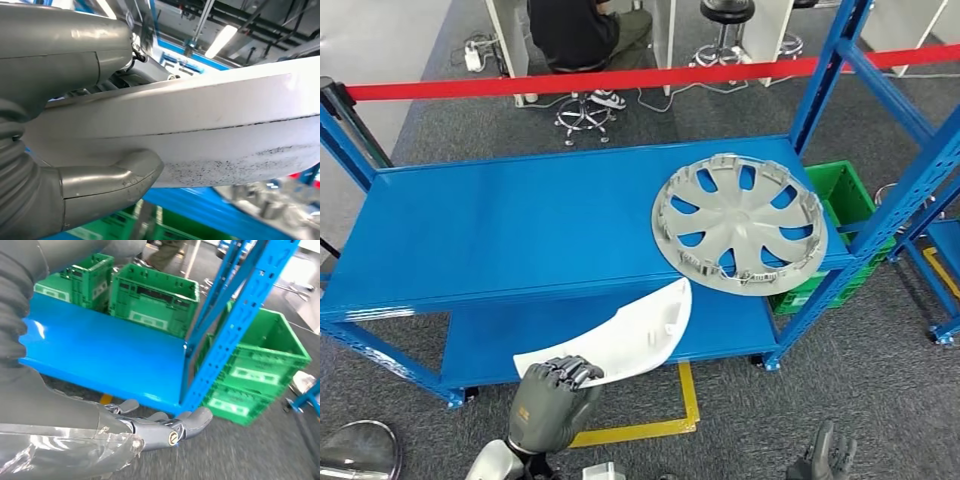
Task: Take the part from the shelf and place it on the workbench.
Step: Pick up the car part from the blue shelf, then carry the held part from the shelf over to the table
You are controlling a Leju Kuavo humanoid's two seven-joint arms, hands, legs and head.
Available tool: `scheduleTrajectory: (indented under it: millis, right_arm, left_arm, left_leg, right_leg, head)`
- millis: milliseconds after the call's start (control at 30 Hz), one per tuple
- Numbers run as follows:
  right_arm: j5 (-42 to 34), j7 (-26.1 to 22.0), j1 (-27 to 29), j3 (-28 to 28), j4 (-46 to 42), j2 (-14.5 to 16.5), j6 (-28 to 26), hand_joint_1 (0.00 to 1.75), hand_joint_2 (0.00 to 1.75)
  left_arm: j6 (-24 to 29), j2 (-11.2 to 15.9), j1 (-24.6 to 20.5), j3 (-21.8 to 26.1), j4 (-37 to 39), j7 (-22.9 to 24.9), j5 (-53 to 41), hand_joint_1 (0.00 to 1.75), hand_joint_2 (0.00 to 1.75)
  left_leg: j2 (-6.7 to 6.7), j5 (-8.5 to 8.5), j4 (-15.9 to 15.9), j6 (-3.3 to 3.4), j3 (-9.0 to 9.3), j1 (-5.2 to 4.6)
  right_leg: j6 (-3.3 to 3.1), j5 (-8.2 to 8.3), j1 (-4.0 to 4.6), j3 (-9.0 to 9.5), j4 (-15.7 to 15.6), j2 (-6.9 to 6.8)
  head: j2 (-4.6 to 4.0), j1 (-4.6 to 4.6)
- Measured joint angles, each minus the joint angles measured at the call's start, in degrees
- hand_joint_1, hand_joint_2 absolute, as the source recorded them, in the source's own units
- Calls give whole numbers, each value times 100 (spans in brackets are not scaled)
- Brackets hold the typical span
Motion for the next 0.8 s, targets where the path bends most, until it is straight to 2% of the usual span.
scheduleTrajectory:
  millis: [33, 67, 100, 133, 167, 200, 233, 267, 300, 333, 367, 400, 433, 500, 533, 567, 633, 667, 700, 733, 767, 800]
  right_arm:
    - [0, 0, -4, -64, 11, -5, -52, 0, 175]
    - [-1, 0, -10, -138, 25, -11, -90, 0, 175]
    - [-1, 0, -19, -210, 37, -15, -111, 0, 175]
    - [-2, 0, -29, -278, 45, -16, -119, 0, 175]
    - [-3, 0, -38, -338, 53, -16, -119, 0, 175]
    - [-3, 0, -43, -392, 61, -17, -118, 0, 175]
    - [-3, 0, -43, -444, 70, -19, -118, 0, 175]
    - [-3, 0, -41, -491, 80, -20, -118, 0, 175]
    - [-3, 0, -37, -535, 91, -21, -118, 0, 175]
    - [-17, 0, -41, -568, 97, -21, -117, 0, 175]
    - [-50, 0, -60, -591, 102, -21, -116, 0, 175]
    - [-91, 0, -83, -606, 105, -21, -112, 0, 175]
    - [-134, 0, -107, -618, 107, -21, -109, 0, 175]
    - [-177, 0, -114, -650, 115, -27, -107, 0, 175]
    - [-195, 0, -110, -671, 119, -33, -109, 0, 175]
    - [-233, 0, -115, -690, 122, -39, -112, 0, 175]
    - [-346, 0, -151, -711, 131, -44, -132, 0, 175]
    - [-390, 0, -168, -718, 138, -43, -149, 0, 175]
    - [-414, 0, -176, -729, 148, -43, -176, 0, 175]
    - [-421, 0, -178, -745, 160, -45, -206, 0, 175]
    - [-423, 0, -179, -764, 176, -46, -235, 0, 175]
    - [-426, 0, -182, -783, 196, -48, -261, 0, 175]
  left_arm:
    - [3, -33, 32, 10, -2, -141, 148, 175, 175]
    - [7, -70, 75, 43, -3, -312, 289, 175, 175]
    - [10, -107, 124, 90, -1, -474, 393, 175, 175]
    - [13, -140, 180, 152, 9, -610, 446, 175, 175]
    - [14, -163, 234, 218, 24, -712, 453, 175, 175]
    - [14, -185, 279, 281, 43, -781, 437, 175, 175]
    - [14, -210, 314, 343, 64, -844, 420, 175, 175]
    - [14, -234, 340, 399, 84, -899, 408, 175, 175]
    - [14, -260, 361, 450, 103, -943, 402, 175, 175]
    - [15, -286, 380, 496, 118, -977, 398, 175, 175]
    - [16, -306, 396, 537, 129, -999, 396, 175, 175]
    - [18, -325, 408, 570, 138, -1009, 395, 175, 175]
    - [20, -340, 417, 599, 145, -1016, 394, 175, 175]
    - [21, -360, 423, 643, 160, -1025, 390, 175, 175]
    - [21, -369, 430, 663, 167, -1029, 384, 175, 175]
    - [21, -376, 440, 683, 173, -1031, 367, 175, 175]
    - [21, -390, 453, 717, 187, -1050, 313, 175, 175]
    - [21, -398, 452, 730, 198, -1073, 291, 175, 175]
    - [21, -407, 449, 742, 211, -1105, 285, 175, 175]
    - [21, -417, 445, 755, 225, -1139, 294, 175, 175]
    - [21, -431, 441, 768, 239, -1174, 310, 175, 175]
    - [21, -444, 433, 779, 251, -1199, 323, 175, 175]
  left_leg:
    - [69, 69, -11, 54, -41, 2]
    - [148, 143, -27, 100, -97, 10]
    - [226, 207, -30, 134, -167, 5]
    - [302, 270, -29, 157, -243, -4]
    - [385, 333, -26, 166, -324, -14]
    - [465, 396, -22, 168, -408, -24]
    - [540, 459, -17, 165, -493, -34]
    - [608, 518, -12, 157, -577, -44]
    - [669, 575, -5, 142, -653, -54]
    - [721, 621, 7, 120, -714, -70]
    - [776, 659, 22, 92, -752, -83]
    - [830, 693, 34, 61, -767, -90]
    - [887, 724, 39, 29, -766, -89]
    - [951, 766, 38, -43, -763, -64]
    - [886, 697, 71, -87, -786, -51]
    - [765, 517, 195, -131, -835, -41]
    - [491, -64, 762, -187, -1003, -24]
    - [423, -316, 1130, -193, -1086, -19]
    - [397, -436, 1417, -191, -1123, -16]
    - [386, -421, 1555, -185, -1091, -13]
    - [375, -290, 1493, -178, -961, -8]
    - [336, -122, 1254, -174, -745, 1]
  right_leg:
    - [15, -91, 10, -34, 34, -90]
    - [18, -316, 27, -101, 205, -218]
    - [11, -643, 45, -179, 517, -369]
    - [14, -978, 58, -272, 928, -461]
    - [22, -1209, 63, -335, 1346, -500]
    - [29, -1286, 65, -338, 1664, -516]
    - [32, -1233, 66, -262, 1825, -527]
    - [26, -1106, 66, -79, 1778, -545]
    - [11, -1004, 69, 215, 1525, -599]
    - [-4, -1024, 87, 591, 1110, -713]
    - [-33, -1113, 112, 929, 680, -821]
    - [-65, -1225, 139, 1157, 336, -902]
    - [-102, -1312, 168, 1264, 132, -932]
    - [-197, -1259, 182, 1197, 56, -843]
    - [-244, -1202, 177, 1157, 48, -801]
    - [-286, -1127, 167, 1098, 35, -757]
    - [-329, -964, 156, 932, 29, -640]
    - [-333, -882, 155, 828, 31, -574]
    - [-327, -803, 155, 725, 33, -508]
    - [-317, -728, 153, 628, 35, -446]
    - [-301, -650, 147, 532, 37, -383]
    - [-278, -572, 138, 441, 39, -316]
  head:
    - [0, 21]
    - [0, 44]
    - [1, 70]
    - [1, 90]
    - [1, 94]
    - [1, 94]
    - [1, 94]
    - [1, 93]
    - [0, 93]
    - [0, 95]
    - [0, 88]
    - [0, 80]
    - [1, 72]
    - [1, 64]
    - [1, 64]
    - [1, 61]
    - [0, 46]
    - [0, 40]
    - [0, 39]
    - [1, 39]
    - [1, 39]
    - [1, 40]
